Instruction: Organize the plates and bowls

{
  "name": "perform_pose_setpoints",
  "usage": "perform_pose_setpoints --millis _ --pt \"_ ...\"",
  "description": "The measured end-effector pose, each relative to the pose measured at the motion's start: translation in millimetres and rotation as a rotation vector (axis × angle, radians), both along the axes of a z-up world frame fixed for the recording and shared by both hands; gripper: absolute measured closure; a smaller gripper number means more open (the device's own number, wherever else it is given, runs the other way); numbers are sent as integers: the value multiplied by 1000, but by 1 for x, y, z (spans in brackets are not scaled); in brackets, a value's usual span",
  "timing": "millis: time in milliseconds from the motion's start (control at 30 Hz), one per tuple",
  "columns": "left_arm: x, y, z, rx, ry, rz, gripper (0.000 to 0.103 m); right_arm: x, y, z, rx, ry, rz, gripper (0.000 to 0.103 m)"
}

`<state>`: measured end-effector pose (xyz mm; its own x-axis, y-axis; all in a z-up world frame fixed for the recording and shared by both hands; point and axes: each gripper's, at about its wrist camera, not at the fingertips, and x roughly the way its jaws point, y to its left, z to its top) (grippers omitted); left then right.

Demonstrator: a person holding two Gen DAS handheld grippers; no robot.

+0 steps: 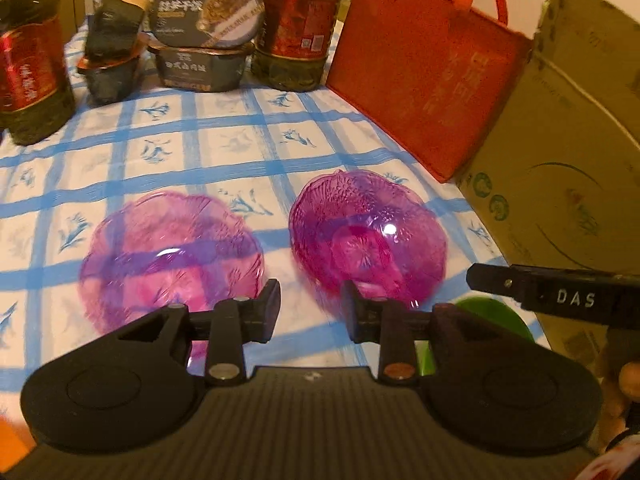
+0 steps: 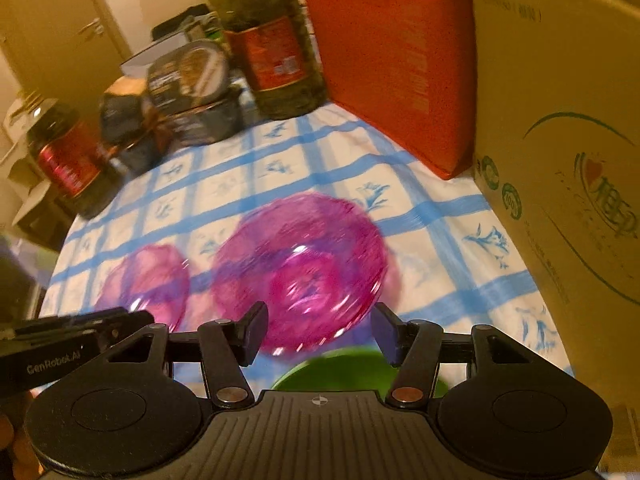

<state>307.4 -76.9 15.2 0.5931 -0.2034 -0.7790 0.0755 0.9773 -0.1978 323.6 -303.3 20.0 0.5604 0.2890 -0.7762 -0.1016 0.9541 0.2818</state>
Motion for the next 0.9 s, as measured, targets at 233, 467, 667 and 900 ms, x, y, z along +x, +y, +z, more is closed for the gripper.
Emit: perform_pose_setpoints --millis 233,467,667,900 --pt "-55 21 19 5 -34 64 71 -48 31 17 -36 -31 52 46" --pt "-105 45 26 -3 -44 104 63 -94 58 21 -46 -50 89 46" --pt "-145 62 25 -5 -59 147 59 -131 71 17 -60 -50 107 46" --pt "-173 76 23 -26 -66 173 58 -155 84 12 -75 -40 129 46"
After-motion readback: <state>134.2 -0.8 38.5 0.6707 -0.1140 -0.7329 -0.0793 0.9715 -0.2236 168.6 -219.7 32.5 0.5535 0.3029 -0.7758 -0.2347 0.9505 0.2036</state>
